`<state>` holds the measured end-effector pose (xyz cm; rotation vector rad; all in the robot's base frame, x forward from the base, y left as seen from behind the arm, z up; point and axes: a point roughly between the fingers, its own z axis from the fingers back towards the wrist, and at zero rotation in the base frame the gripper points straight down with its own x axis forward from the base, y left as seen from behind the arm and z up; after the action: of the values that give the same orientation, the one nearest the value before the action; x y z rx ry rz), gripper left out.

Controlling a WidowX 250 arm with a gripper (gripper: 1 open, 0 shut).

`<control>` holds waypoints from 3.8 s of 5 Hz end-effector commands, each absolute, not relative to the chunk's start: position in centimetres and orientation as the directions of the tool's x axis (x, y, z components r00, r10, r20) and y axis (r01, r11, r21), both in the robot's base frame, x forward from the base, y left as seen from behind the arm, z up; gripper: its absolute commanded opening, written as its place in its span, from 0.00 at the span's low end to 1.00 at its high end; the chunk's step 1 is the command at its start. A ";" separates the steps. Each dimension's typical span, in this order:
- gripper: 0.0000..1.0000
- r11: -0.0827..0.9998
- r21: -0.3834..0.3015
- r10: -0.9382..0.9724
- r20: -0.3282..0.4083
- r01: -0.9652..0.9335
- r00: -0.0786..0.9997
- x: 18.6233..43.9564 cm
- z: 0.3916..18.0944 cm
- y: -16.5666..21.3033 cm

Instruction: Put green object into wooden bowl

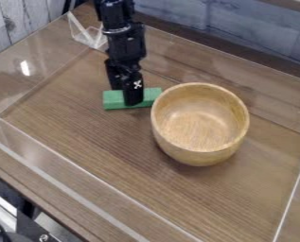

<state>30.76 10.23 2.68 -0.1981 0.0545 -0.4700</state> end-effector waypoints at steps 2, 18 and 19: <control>0.00 0.832 -0.156 -0.538 0.003 0.532 0.843 30.8 3.0 9.0; 0.00 0.850 -0.146 -0.508 0.028 0.506 0.861 27.8 10.3 3.4; 0.00 0.861 -0.154 -0.486 0.033 0.485 0.873 27.9 10.0 -0.3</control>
<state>27.39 -0.56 8.20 -0.1849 0.0749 -0.5125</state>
